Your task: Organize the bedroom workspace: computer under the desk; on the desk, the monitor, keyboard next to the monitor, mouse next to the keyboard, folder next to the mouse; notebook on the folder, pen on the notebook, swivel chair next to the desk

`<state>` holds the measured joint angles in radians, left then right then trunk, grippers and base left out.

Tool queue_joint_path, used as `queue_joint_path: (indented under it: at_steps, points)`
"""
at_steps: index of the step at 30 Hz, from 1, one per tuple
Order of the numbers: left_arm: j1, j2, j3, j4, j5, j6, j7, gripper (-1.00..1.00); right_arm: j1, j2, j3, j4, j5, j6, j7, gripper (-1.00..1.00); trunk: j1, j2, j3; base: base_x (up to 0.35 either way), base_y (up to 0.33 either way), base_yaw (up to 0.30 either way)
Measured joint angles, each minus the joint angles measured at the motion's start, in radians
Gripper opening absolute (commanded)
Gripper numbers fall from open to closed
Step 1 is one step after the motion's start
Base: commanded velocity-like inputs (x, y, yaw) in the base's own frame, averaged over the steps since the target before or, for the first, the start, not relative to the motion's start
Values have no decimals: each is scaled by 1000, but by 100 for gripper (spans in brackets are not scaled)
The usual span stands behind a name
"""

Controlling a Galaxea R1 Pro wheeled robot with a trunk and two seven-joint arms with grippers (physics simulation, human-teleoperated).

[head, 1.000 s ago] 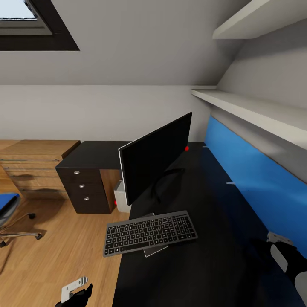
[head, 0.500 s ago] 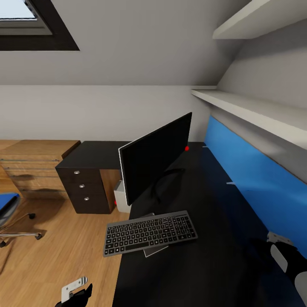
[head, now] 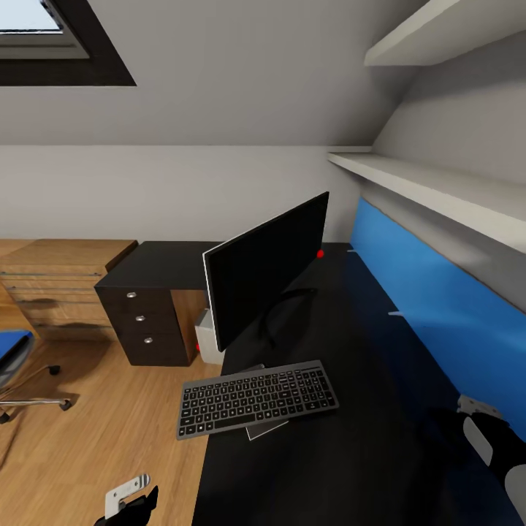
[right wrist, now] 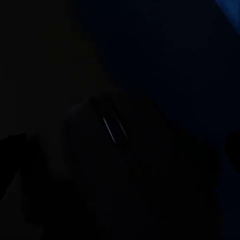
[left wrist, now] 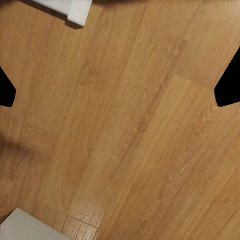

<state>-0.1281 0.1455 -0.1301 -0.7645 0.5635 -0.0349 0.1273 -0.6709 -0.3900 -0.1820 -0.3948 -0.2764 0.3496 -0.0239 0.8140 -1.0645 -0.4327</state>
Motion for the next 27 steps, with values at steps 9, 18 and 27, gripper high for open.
queue_joint_path:
  at_steps: [9,18,27]
  points:
    - [0,0,0,0,0,0,0,100,0,0,0,1,0,-1,0,100,0,0,0,0,0,0]
    - [0,0,0,0,0,0,0,100,0,0,1,0,3,-2,1,-100,0,0,0,0,0,0]
    - [0,0,0,0,0,0,0,100,0,0,1,2,7,-7,1,-100,0,0,0,0,0,0]
